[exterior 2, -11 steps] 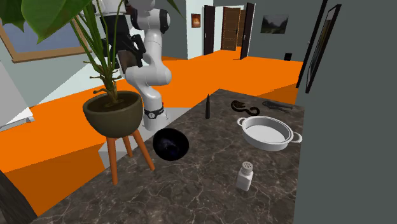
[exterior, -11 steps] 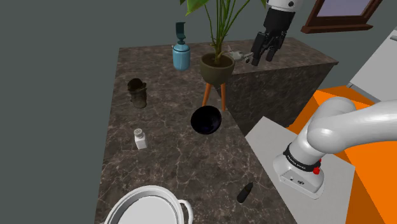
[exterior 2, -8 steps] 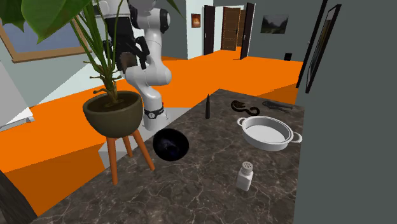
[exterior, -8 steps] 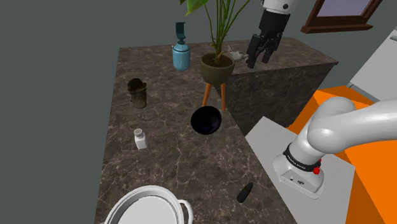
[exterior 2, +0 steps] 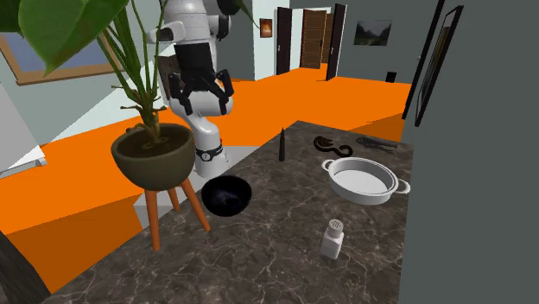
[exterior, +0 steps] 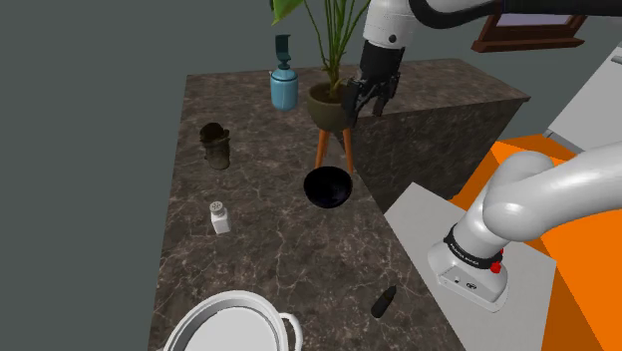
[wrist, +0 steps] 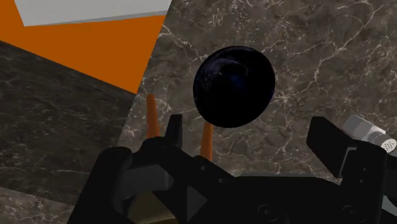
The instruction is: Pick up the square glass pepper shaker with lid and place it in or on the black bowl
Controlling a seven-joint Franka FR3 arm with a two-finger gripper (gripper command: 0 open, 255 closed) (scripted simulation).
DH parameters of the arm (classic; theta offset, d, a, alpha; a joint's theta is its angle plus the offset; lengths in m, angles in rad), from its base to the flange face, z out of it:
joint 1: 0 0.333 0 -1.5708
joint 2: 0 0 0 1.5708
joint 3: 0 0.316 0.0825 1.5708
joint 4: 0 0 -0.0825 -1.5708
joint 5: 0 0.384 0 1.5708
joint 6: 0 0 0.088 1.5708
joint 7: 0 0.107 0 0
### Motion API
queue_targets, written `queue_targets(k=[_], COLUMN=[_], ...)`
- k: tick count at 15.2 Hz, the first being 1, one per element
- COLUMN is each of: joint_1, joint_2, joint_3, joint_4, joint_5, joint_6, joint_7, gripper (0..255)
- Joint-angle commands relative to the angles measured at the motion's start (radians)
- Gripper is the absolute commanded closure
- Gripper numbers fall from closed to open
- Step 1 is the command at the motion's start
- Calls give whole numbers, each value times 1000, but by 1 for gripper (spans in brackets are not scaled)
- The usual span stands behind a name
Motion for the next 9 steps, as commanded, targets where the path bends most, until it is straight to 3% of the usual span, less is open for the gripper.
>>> queue_targets(k=[1, 9], joint_1=[7, 13], joint_2=[54, 299], joint_3=[46, 214], joint_4=[15, 122], joint_5=[10, -21], joint_6=[47, 203], joint_7=[40, 203], gripper=[0, 0])
